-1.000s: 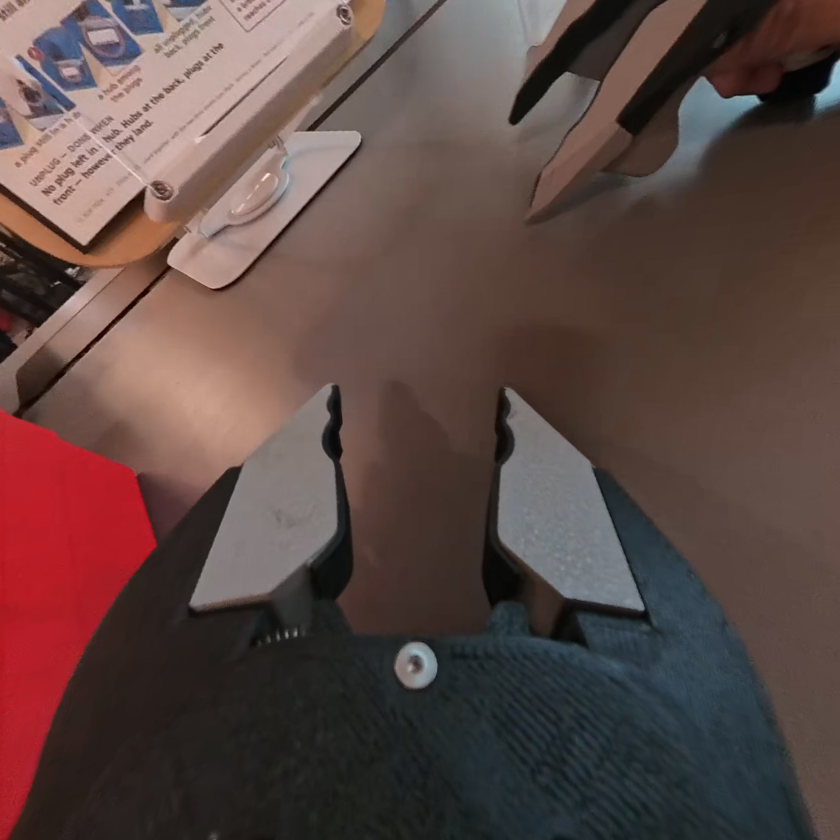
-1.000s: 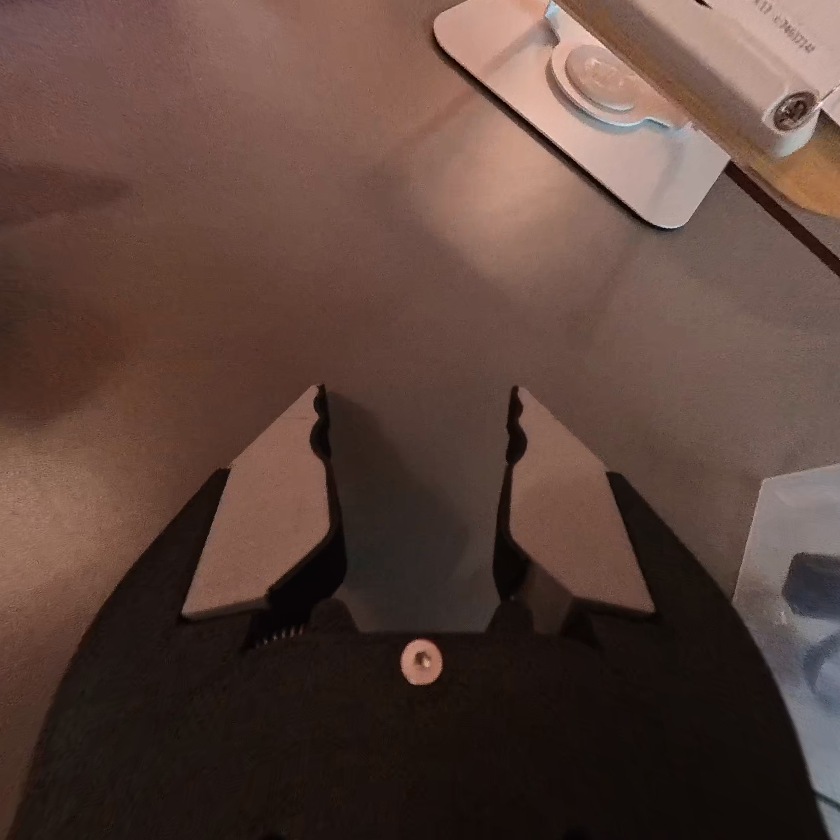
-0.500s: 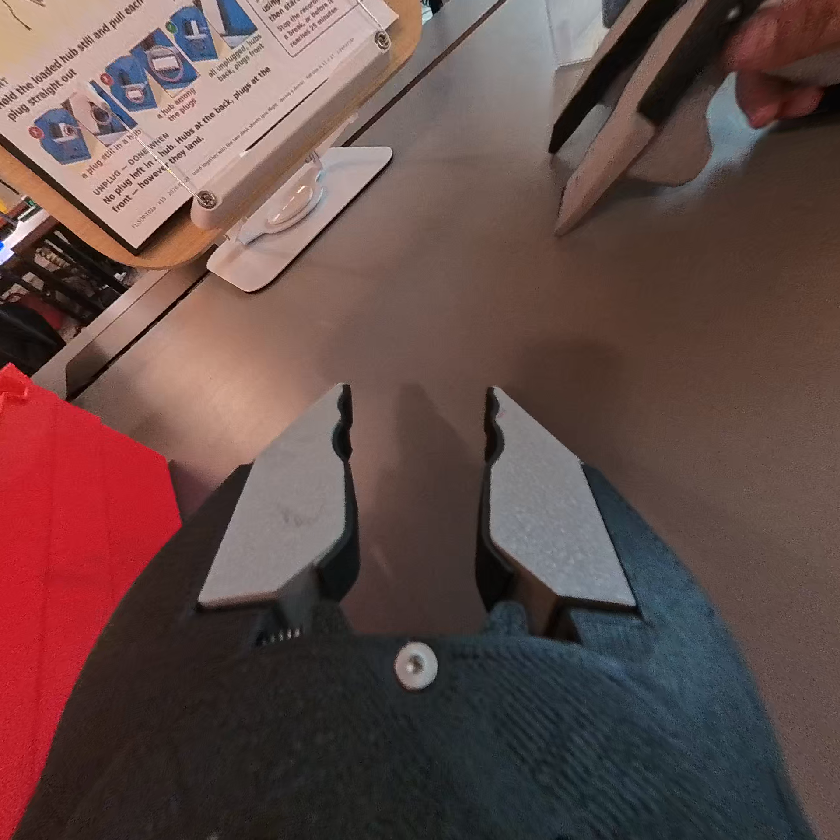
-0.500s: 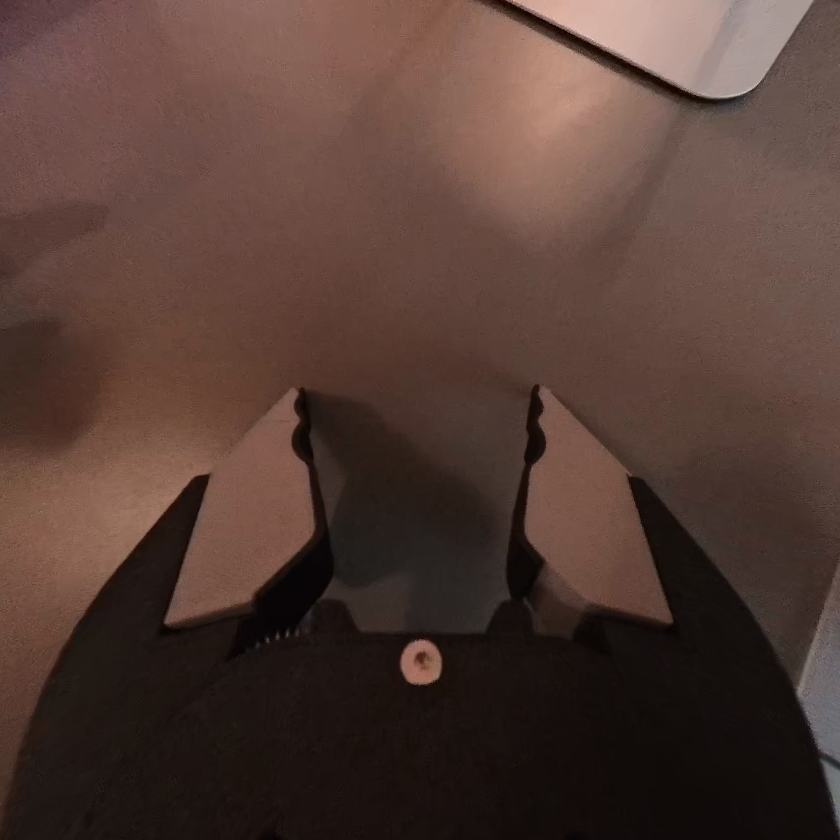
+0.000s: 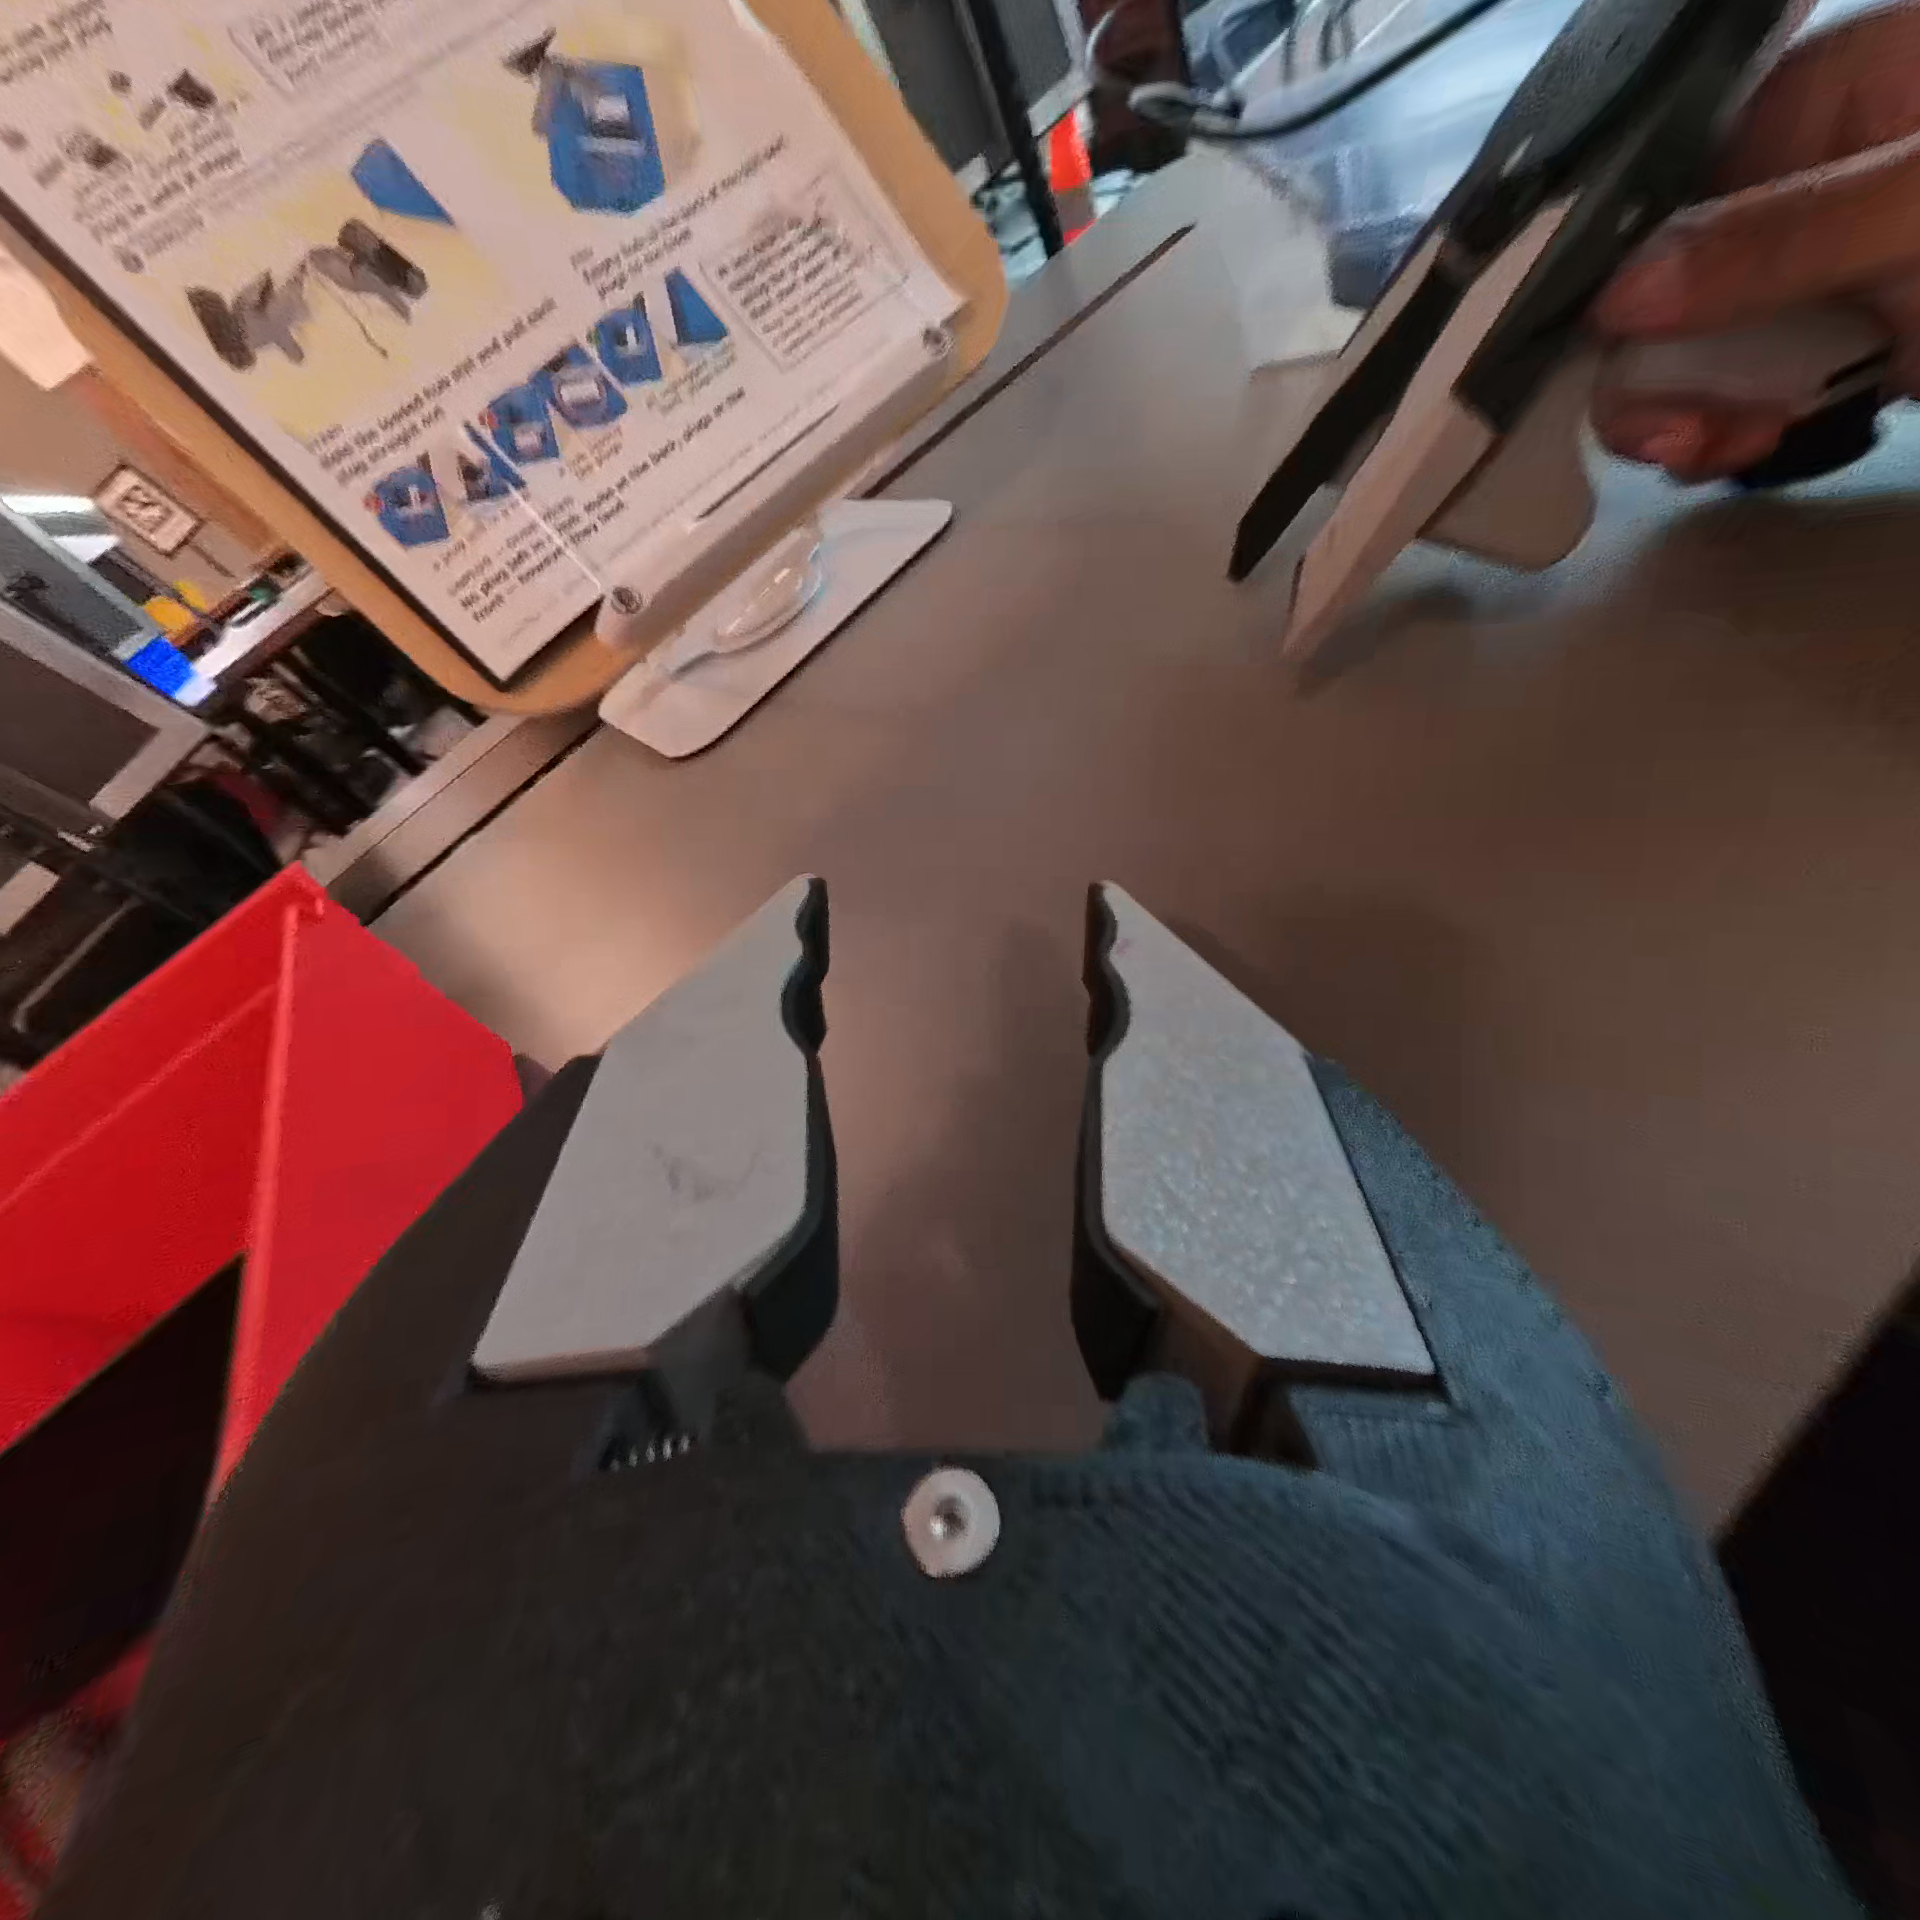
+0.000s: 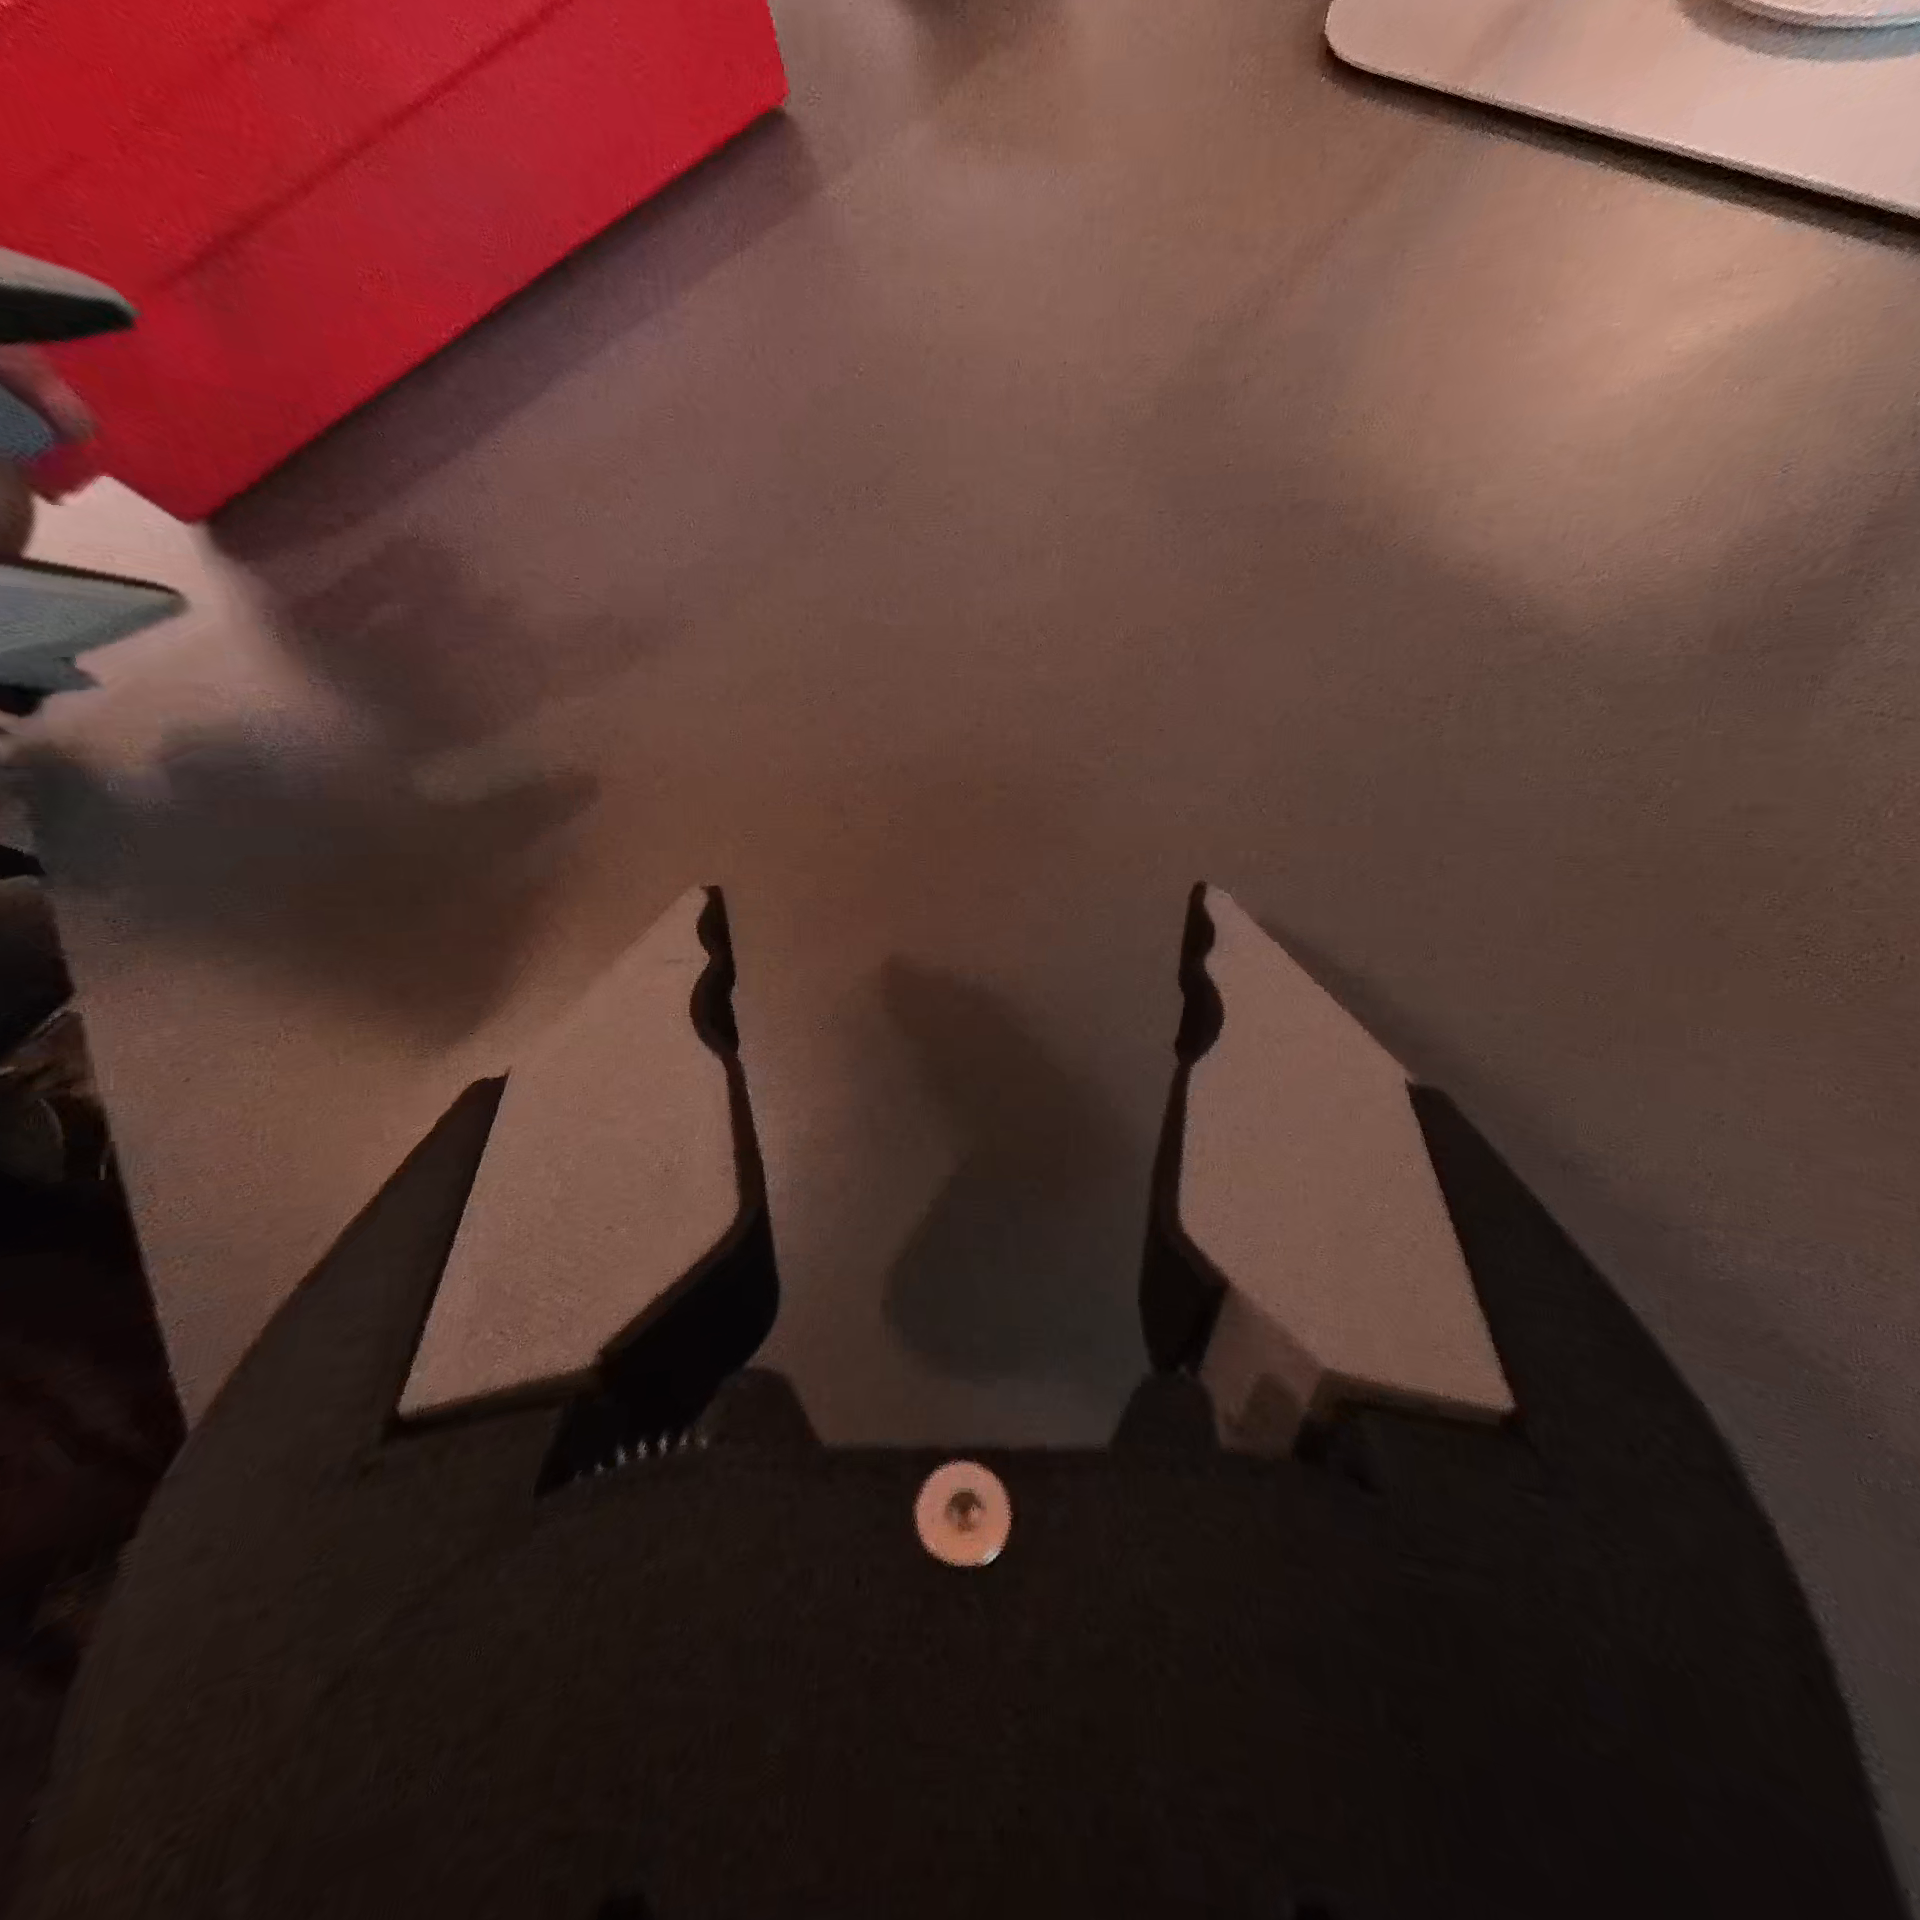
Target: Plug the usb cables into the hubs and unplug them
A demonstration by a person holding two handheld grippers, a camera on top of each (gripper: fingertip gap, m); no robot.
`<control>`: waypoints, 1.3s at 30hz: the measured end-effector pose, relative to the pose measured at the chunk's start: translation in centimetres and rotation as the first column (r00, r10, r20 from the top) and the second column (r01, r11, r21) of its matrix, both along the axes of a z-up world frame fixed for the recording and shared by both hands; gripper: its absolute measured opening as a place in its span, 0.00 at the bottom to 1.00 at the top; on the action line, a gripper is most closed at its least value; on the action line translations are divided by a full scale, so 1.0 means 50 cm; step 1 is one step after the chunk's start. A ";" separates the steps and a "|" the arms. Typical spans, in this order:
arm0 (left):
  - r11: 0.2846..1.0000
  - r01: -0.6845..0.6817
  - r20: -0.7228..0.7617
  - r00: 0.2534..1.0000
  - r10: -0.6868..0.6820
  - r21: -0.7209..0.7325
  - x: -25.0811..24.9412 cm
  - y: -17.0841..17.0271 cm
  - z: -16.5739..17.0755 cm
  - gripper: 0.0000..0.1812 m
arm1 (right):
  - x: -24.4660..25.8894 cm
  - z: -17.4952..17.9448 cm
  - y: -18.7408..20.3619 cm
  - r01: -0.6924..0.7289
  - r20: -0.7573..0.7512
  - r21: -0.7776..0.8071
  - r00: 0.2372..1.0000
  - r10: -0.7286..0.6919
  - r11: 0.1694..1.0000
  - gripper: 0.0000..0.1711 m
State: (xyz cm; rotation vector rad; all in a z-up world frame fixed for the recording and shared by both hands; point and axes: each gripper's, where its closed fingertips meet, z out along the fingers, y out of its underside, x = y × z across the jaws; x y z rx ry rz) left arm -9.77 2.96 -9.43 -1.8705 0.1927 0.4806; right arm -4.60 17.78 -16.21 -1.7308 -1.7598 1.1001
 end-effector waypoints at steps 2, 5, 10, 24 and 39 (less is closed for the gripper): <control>0.998 0.011 0.034 0.999 -0.013 0.054 -0.007 -0.026 0.073 0.26 | -0.001 0.004 -0.005 -0.007 -0.012 -0.004 1.000 0.007 1.000 0.49; 0.987 -0.061 -0.001 0.998 0.062 0.148 -0.104 -0.082 0.205 0.26 | -0.004 0.000 -0.005 -0.015 -0.008 0.024 1.000 0.015 1.000 0.47; 0.939 -0.237 -0.182 0.964 0.196 -0.247 -0.397 -0.128 0.187 0.32 | 0.000 -0.018 -0.039 -0.089 0.038 0.008 0.995 0.089 0.996 0.47; 0.480 0.230 0.185 0.973 -0.139 -0.846 -0.528 -0.143 -0.068 0.19 | 0.007 0.023 -0.020 -0.057 -0.038 -0.057 0.998 0.055 0.997 0.44; 0.099 0.172 0.155 0.976 -0.156 -0.980 -0.558 -0.202 -0.168 0.20 | 0.008 0.024 -0.038 -0.090 -0.036 -0.065 0.995 0.088 0.994 0.42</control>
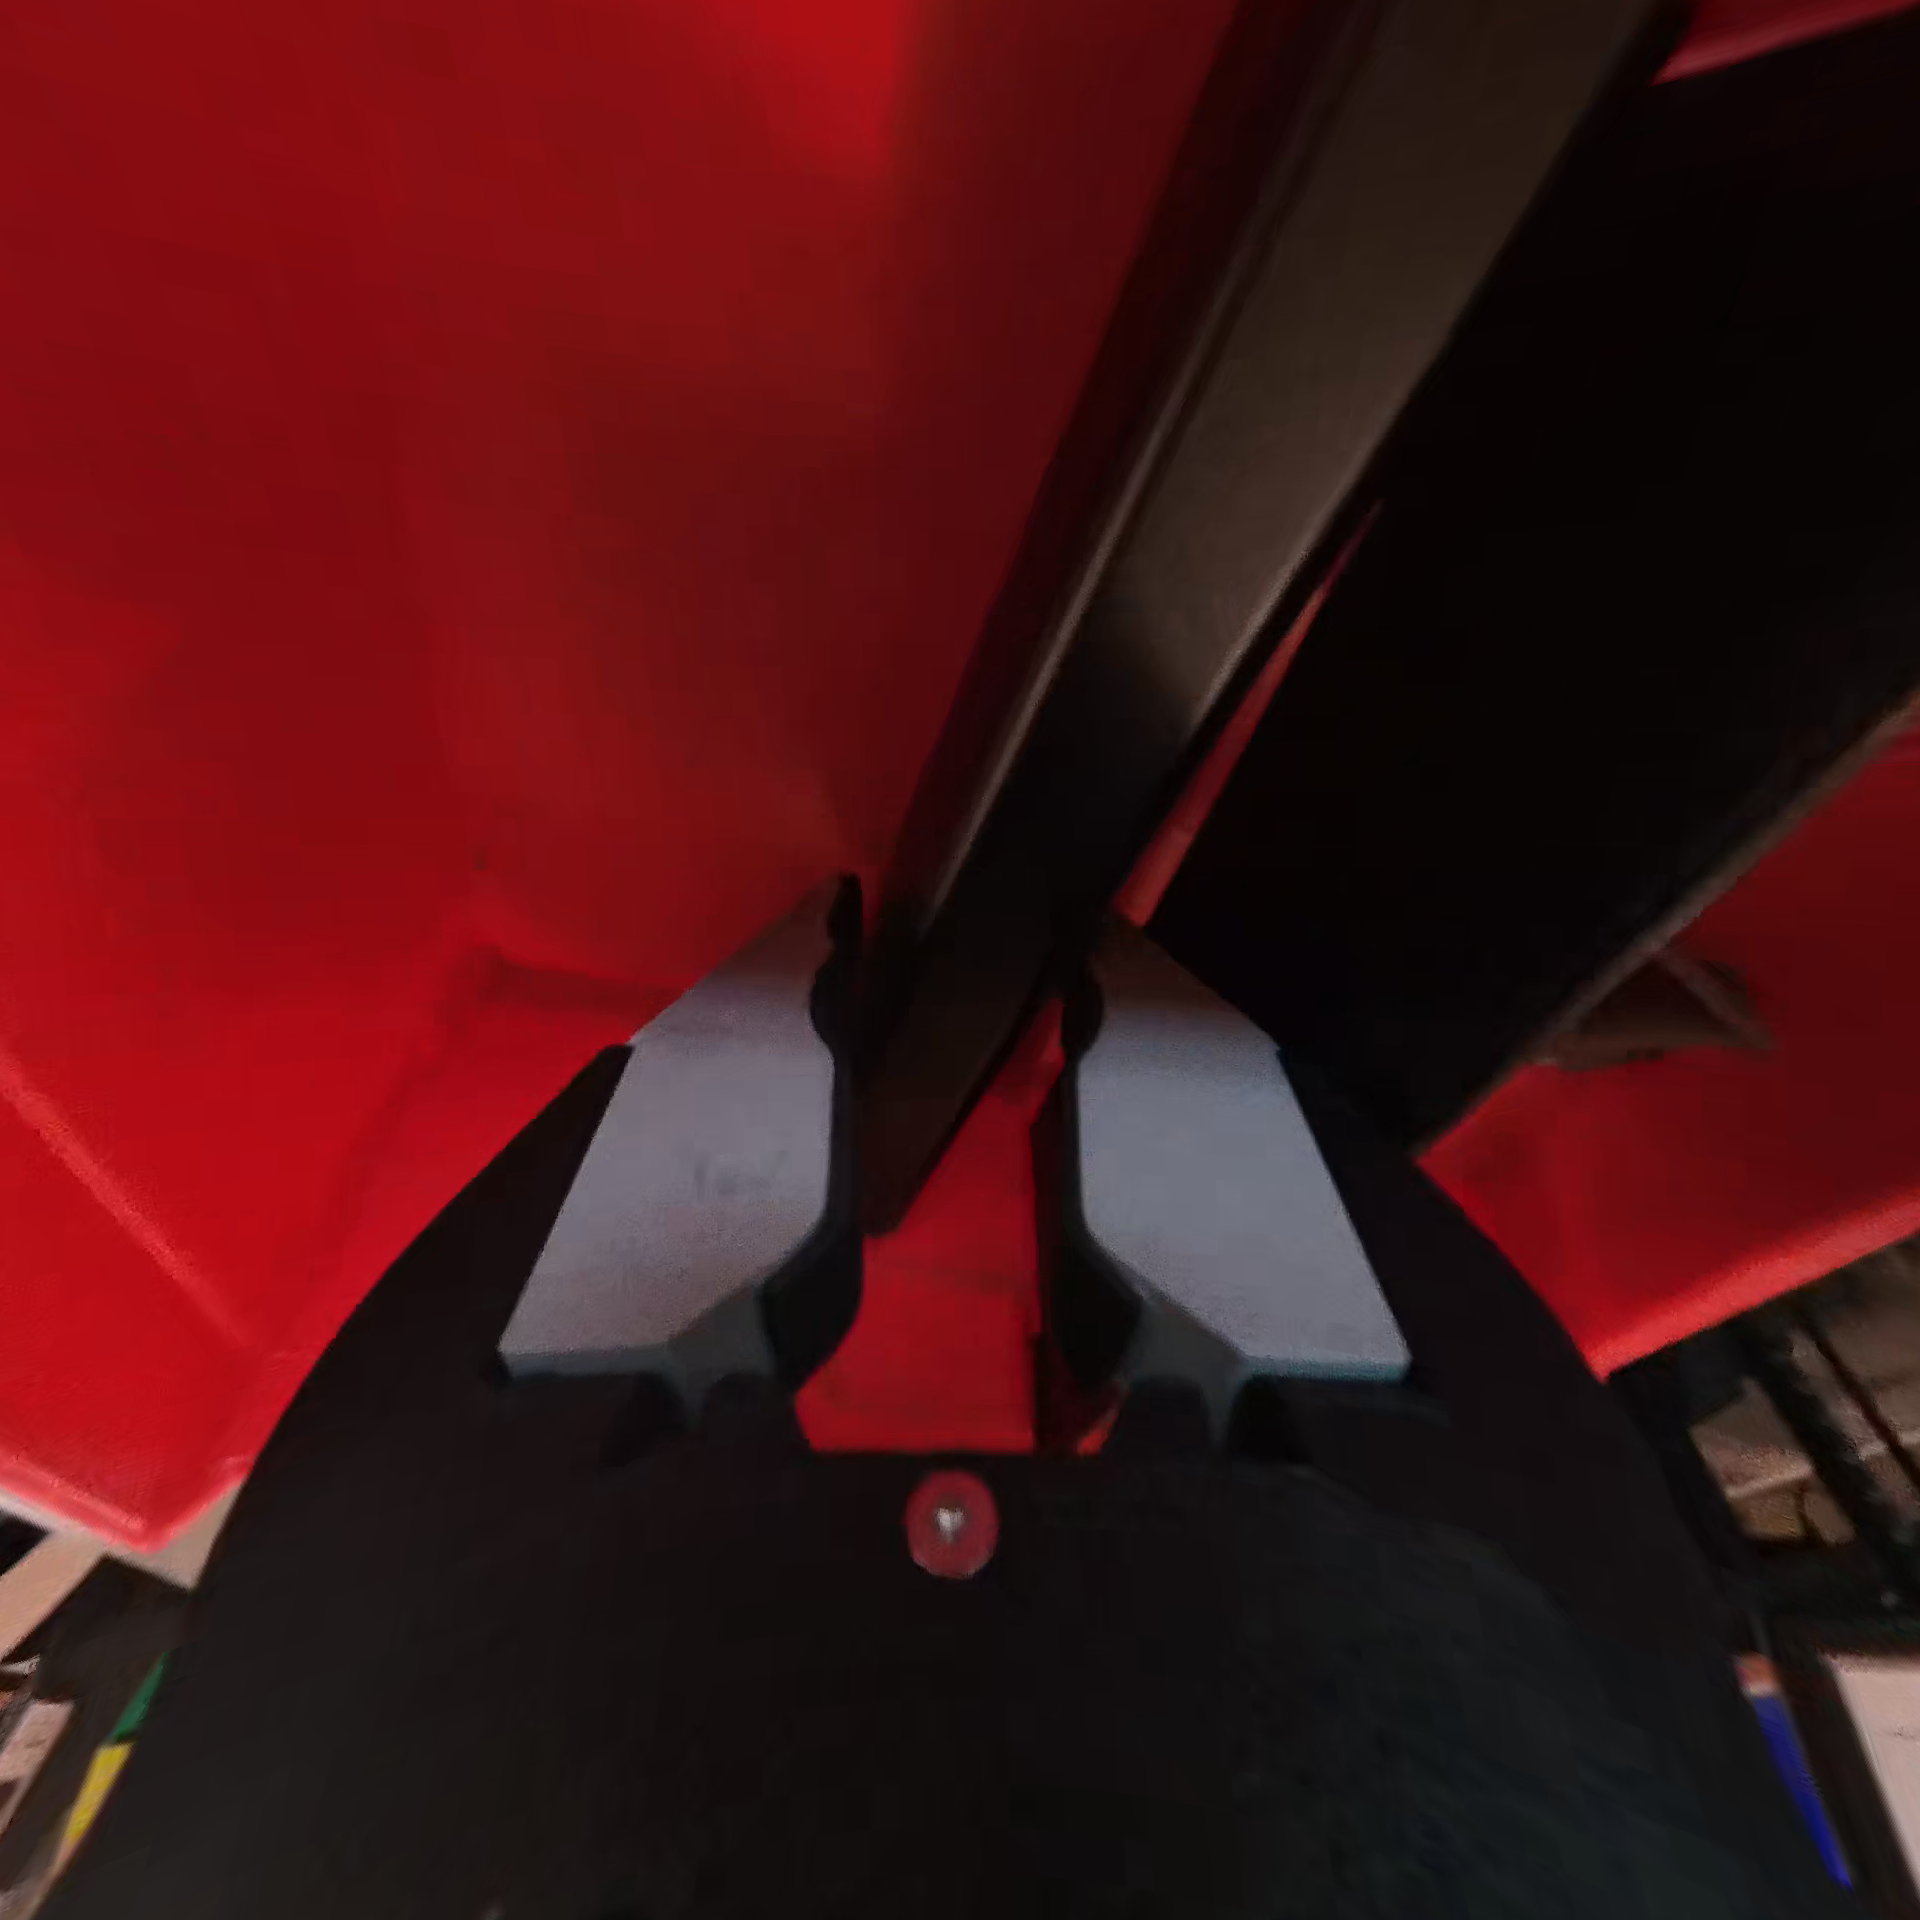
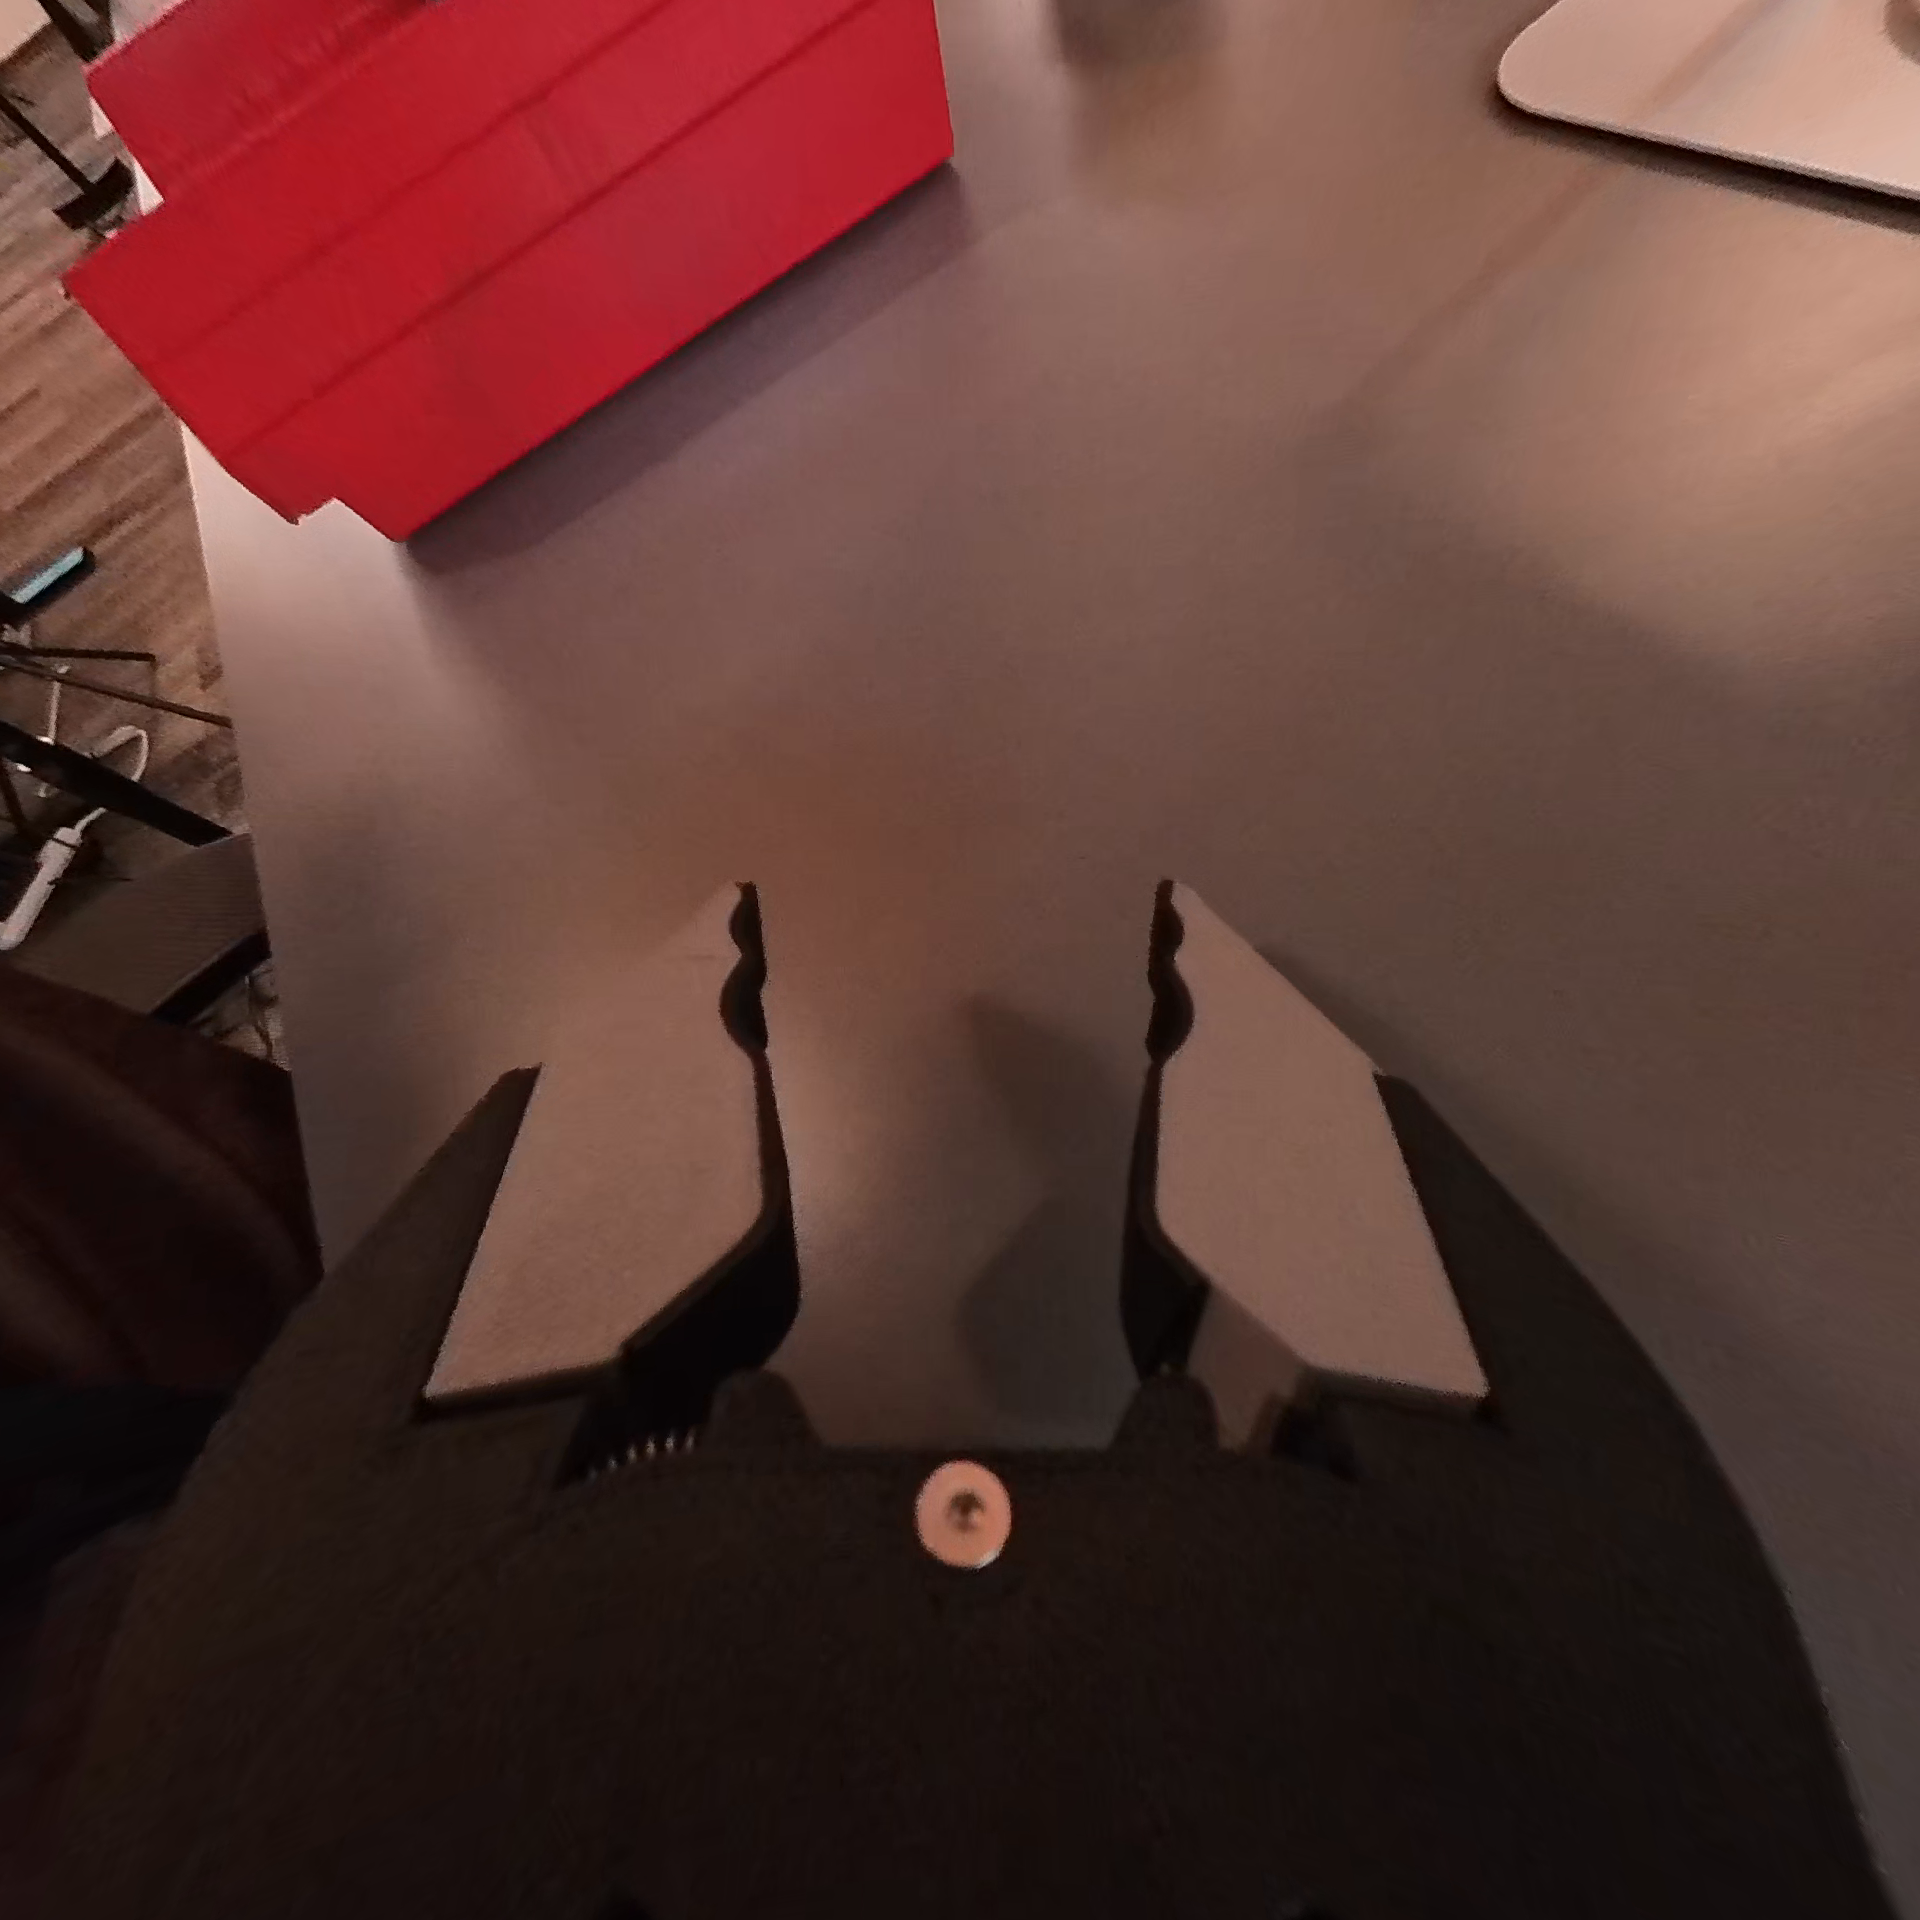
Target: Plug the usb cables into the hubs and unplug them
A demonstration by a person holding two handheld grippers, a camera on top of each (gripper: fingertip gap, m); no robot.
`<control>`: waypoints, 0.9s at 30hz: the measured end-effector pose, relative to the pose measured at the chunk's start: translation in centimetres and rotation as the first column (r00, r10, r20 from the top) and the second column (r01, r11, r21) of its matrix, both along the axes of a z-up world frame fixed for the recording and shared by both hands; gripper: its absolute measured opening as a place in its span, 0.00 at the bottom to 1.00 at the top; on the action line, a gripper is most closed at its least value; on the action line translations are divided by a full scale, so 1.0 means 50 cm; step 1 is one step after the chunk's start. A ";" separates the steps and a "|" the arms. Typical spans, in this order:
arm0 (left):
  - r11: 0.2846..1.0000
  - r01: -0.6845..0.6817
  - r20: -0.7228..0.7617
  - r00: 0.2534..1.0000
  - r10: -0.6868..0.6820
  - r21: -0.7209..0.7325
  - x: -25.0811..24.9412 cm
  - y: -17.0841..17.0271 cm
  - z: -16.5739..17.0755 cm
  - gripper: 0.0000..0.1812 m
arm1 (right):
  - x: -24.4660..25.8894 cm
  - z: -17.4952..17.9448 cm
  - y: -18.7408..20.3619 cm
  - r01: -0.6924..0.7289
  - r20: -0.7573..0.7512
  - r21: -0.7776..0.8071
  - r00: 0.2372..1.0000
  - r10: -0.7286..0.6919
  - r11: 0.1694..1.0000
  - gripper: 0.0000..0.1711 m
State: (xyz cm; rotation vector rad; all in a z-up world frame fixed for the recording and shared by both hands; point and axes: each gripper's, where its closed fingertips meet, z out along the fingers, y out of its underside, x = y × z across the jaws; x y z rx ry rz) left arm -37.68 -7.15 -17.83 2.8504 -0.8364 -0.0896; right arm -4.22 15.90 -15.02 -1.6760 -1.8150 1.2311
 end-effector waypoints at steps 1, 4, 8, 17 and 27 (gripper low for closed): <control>1.000 0.007 0.005 1.000 -0.007 0.004 -0.003 0.004 0.005 0.19 | 0.000 -0.001 0.001 0.002 0.002 0.006 1.000 -0.002 1.000 0.42; 0.990 -0.047 0.029 0.999 0.044 0.131 -0.012 0.033 0.038 0.15 | 0.000 -0.008 0.003 0.005 0.013 0.024 1.000 -0.005 1.000 0.42; 0.907 -0.064 -0.073 0.992 0.103 0.417 -0.070 0.058 0.145 0.15 | 0.000 -0.010 -0.002 -0.002 0.015 0.037 1.000 0.001 0.999 0.41; 0.484 -0.112 -0.057 0.945 0.322 0.868 -0.020 0.035 0.294 0.15 | 0.004 0.001 -0.006 -0.005 -0.016 0.207 1.000 0.008 0.978 0.36; -0.015 -0.494 0.488 0.863 -0.132 0.869 0.446 0.161 0.438 0.14 | 0.032 0.058 -0.148 -0.342 -0.194 0.103 0.914 0.356 0.934 0.41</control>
